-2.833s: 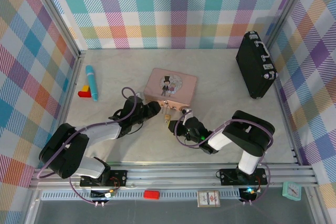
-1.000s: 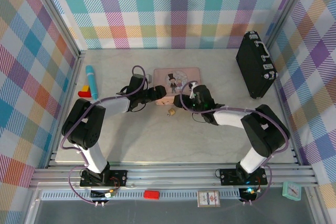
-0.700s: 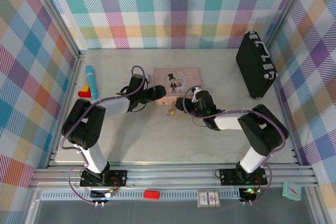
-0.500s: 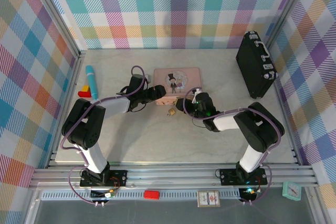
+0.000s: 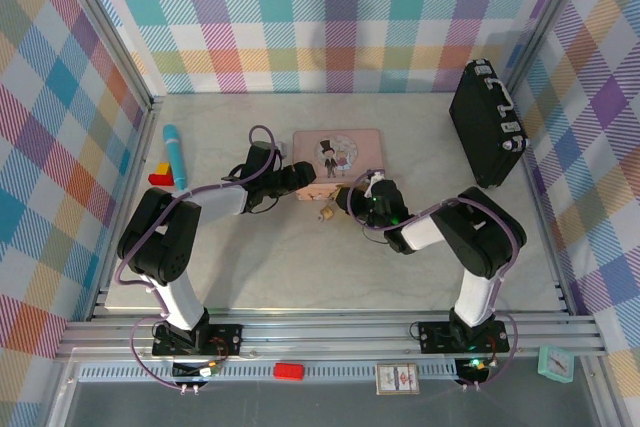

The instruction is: Unlock the padlock with the key

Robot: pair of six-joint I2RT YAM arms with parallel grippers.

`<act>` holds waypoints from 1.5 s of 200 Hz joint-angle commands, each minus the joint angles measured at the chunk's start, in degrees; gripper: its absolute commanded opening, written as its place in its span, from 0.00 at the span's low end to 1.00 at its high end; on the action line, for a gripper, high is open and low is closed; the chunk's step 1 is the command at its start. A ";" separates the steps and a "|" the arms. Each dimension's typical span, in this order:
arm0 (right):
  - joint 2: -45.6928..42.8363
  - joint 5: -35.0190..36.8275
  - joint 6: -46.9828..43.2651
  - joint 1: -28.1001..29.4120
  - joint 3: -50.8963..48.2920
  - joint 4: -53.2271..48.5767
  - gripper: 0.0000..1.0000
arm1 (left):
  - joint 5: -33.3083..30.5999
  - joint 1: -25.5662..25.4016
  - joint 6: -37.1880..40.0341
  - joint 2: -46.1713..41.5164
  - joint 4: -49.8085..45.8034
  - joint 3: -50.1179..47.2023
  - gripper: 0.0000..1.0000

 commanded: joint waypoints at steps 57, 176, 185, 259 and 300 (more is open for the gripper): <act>3.48 1.31 3.38 0.41 -2.36 2.12 0.26 | 1.12 -1.07 -0.59 -0.44 -3.05 0.06 0.74; 4.23 3.65 0.59 3.15 -3.69 5.66 0.28 | 1.44 -1.12 -1.28 -1.48 -3.57 0.06 0.73; 4.21 4.40 0.10 3.48 -3.50 5.12 0.28 | 1.23 -1.12 -1.22 -1.43 -4.11 0.18 0.73; 6.75 6.24 -0.98 3.66 -1.28 4.89 0.26 | 1.96 -1.13 -1.85 -2.05 -3.34 -0.32 0.72; 7.59 8.05 -0.58 3.66 -0.01 3.30 0.24 | 1.76 -1.08 -1.87 -2.47 -3.84 -0.38 0.72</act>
